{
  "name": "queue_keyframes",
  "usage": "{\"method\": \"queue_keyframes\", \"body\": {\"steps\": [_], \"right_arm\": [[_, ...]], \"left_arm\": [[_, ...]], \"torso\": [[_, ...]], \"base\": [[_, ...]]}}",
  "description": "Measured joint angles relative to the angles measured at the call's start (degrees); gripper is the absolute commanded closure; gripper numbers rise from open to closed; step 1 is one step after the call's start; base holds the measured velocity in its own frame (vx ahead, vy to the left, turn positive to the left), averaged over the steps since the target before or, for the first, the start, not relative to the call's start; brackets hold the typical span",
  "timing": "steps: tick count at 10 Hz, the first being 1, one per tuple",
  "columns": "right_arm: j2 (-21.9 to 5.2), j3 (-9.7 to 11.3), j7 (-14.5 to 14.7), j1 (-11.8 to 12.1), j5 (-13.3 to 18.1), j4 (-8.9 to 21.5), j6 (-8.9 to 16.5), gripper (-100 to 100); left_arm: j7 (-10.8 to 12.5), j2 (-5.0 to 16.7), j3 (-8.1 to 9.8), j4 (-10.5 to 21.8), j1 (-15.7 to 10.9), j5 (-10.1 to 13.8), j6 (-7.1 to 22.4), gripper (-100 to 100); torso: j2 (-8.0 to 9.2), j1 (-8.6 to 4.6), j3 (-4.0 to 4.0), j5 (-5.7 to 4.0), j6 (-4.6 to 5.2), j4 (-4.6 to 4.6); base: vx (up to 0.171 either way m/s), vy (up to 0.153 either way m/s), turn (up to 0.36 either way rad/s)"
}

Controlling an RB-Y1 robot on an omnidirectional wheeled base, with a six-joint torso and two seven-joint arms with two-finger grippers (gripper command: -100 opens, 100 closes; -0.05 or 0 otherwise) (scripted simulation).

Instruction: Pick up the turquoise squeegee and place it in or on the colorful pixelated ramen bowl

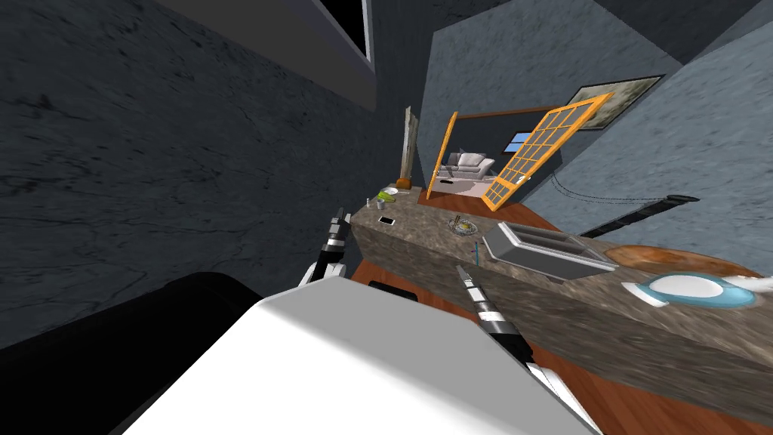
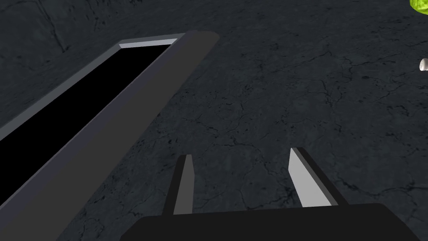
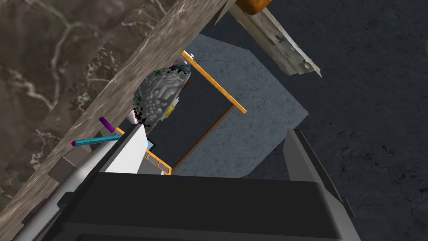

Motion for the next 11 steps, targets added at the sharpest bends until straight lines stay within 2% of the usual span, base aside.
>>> {"method": "queue_keyframes", "body": {"steps": [1, 2, 3, 4, 6, 8, 10, 11], "right_arm": [[-2.1, -0.5, -0.6, 1.7, 1.2, 1.4, -0.4, -100], [-2.8, -0.9, -0.8, 2.6, 1.8, 3.2, -1.5, -100], [-4.4, -1.1, -1.2, 3.0, 2.9, 6.0, -2.4, -100], [-6.1, -1.3, -1.9, 4.5, 4.6, 8.1, -2.8, -100], [-8.5, -1.4, -2.7, 6.7, 6.8, 9.7, -2.7, -100], [-11.1, -1.3, -3.9, 6.8, 8.6, 13.3, -3.1, -100], [-13.6, -2.5, -4.7, 8.5, 9.8, 17.4, -5.2, -100], [-14.9, -2.2, -5.5, 8.6, 10.5, 17.9, -5.0, -100]], "left_arm": [[0.0, 0.0, 0.0, 0.0, 0.0, 0.0, 0.0, 0], [0.0, 0.0, 0.0, 0.0, 0.0, 0.0, 0.0, 0], [0.0, 0.0, 0.0, 0.0, 0.0, 0.0, 0.0, 0], [0.0, 0.0, 0.0, 0.0, 0.0, 0.0, 0.0, 0], [0.0, 0.0, 0.0, 0.0, 0.0, 0.0, 0.0, 0], [0.0, 0.0, 0.0, 0.0, 0.0, 0.0, 0.0, 0], [0.0, 0.0, 0.0, 0.0, 0.0, 0.0, 0.0, 0], [0.0, 0.0, 0.01, 0.0, 0.0, 0.0, 0.0, 0]], "torso": [[-0.02, -0.06, -0.02, -0.01, -0.01, -0.01], [-0.08, -0.13, -0.05, -0.03, 0.01, -0.02], [-0.11, -0.09, -0.06, -0.03, -0.02, -0.03], [-0.06, 0.04, -0.04, 0.0, -0.02, -0.02], [-0.06, -0.05, -0.04, -0.01, 0.0, -0.02], [-0.11, -0.12, -0.07, -0.03, -0.01, -0.02], [-0.15, -0.14, -0.09, -0.02, -0.01, -0.03], [-0.15, -0.16, -0.09, -0.03, 0.0, -0.03]], "base": [[-0.015, 0.046, 0.072], [-0.014, 0.067, 0.163], [-0.034, 0.105, 0.271], [-0.027, 0.072, 0.043], [-0.018, 0.06, 0.097], [-0.01, 0.049, 0.121], [-0.002, 0.05, 0.117], [-0.011, 0.057, 0.16]]}}
